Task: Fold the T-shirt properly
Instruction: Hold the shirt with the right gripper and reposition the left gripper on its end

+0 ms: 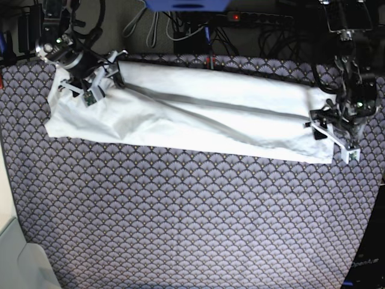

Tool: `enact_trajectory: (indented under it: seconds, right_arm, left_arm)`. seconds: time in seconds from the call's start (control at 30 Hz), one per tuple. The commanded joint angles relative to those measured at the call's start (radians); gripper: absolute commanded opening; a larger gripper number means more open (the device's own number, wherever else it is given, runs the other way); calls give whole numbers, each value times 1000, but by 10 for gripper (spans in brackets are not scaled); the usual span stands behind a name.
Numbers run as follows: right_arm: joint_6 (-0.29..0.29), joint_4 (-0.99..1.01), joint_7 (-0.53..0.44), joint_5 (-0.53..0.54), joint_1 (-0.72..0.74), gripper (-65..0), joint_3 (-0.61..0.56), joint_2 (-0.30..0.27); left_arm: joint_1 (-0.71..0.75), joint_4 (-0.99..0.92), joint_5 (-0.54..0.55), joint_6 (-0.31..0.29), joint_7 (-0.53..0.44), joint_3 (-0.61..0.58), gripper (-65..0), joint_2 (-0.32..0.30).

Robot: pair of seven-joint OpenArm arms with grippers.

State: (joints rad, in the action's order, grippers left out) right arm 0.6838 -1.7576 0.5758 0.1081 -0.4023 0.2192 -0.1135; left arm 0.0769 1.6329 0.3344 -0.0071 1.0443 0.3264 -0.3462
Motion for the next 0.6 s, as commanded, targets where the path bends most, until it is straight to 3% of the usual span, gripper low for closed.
enact_trajectory:
  seconds: [0.0,0.1,0.2,0.4,0.57]
  right_arm:
    - [6,-14,-13,5,1,-291,1,-7]
    - [6,-14,-13,5,1,-291,1,-7]
    - [6,-14,-13,5,1,-291,3,-7]
    - [4,-14,-13,5,1,-291,3,-28]
    - [4,-14,-13,5,1,-291,6,-35]
  left_arm:
    - [-24,-9,32,0,-17,7,-250,-18]
    - [-27,-53,124,-6,-23,9,-222,-52]
    - [-27,-72,199,-72,-51,10,-221,-77]
    - [-33,-138,213,-126,-48,141,-221,-89]
    - [-84,-265,210,-196,-51,152,-221,-116]
